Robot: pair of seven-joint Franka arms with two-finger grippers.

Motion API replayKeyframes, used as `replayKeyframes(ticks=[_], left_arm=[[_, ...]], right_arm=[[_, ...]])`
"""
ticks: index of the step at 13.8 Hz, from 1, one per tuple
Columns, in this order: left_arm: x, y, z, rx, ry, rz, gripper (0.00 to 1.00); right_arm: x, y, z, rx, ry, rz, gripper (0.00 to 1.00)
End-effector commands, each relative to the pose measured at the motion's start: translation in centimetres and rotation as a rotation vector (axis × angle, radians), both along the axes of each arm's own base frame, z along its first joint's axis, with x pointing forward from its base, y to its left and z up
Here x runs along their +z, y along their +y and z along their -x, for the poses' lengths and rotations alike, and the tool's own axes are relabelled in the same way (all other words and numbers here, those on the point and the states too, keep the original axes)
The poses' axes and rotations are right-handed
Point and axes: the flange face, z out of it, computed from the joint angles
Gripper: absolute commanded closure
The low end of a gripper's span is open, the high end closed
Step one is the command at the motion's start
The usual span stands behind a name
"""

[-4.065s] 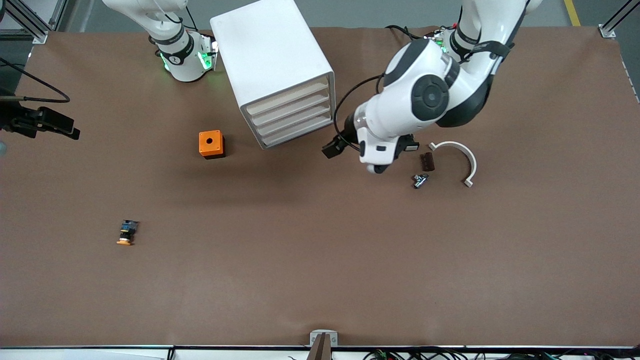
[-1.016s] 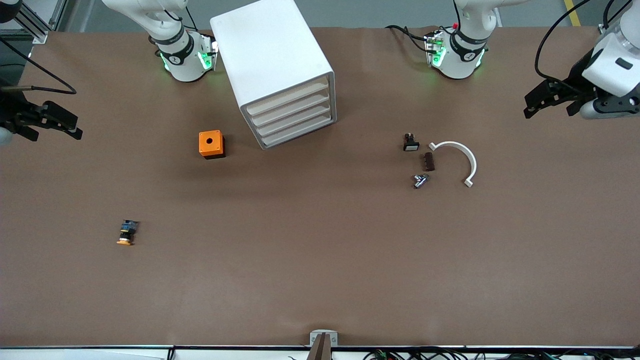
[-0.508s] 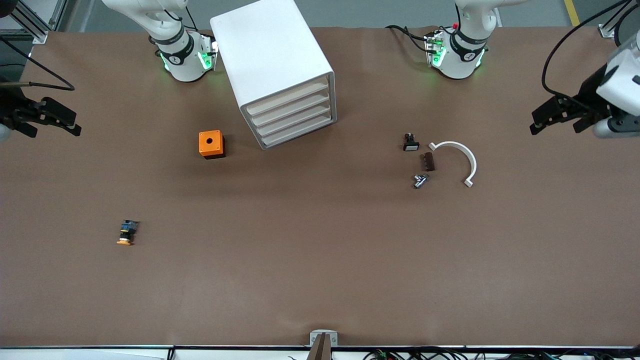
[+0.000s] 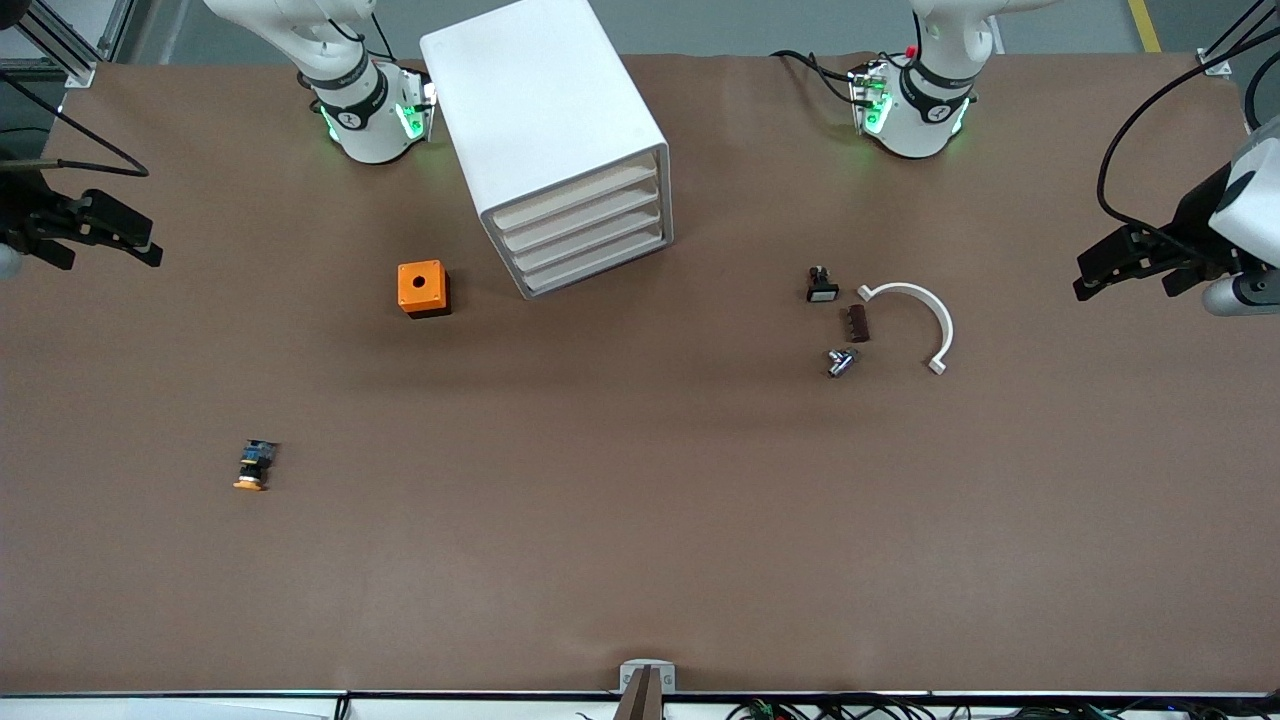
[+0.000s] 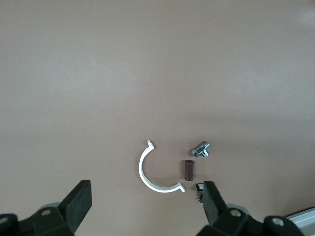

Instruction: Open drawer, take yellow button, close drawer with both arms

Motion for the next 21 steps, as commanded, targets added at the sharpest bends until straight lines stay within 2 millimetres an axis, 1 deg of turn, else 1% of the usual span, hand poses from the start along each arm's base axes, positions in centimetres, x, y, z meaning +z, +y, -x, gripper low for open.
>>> replayKeyframes(ticks=[1,2,3,8,11,21], left_arm=[[1.1,-0.3,0.5,-0.025,-0.006,-0.022,0.00],[1.2,-0.7,0.6,-0.031,-0.008,-0.024,0.00],[1.3,-1.6,0.7,-0.044,-0.009,-0.025,0.00],[1.3,-0.4,0.6,-0.025,-0.008,-0.029,0.00],[1.3,-0.6,0.6,-0.021,-0.008,-0.028,0.00],[0.9,0.0,0.3,-0.018,-0.001,-0.028,0.00]], right_arm=[[0.7,-0.2,0.5,-0.003,0.000,0.004,0.00],[0.7,-0.2,0.5,-0.006,0.000,0.004,0.00],[0.7,-0.1,0.5,-0.005,0.004,0.004,0.00],[0.6,-0.2,0.6,-0.006,0.006,0.004,0.00],[0.7,-0.2,0.5,-0.006,0.003,0.003,0.00],[0.6,-0.3,0.4,-0.008,0.001,0.000,0.00]])
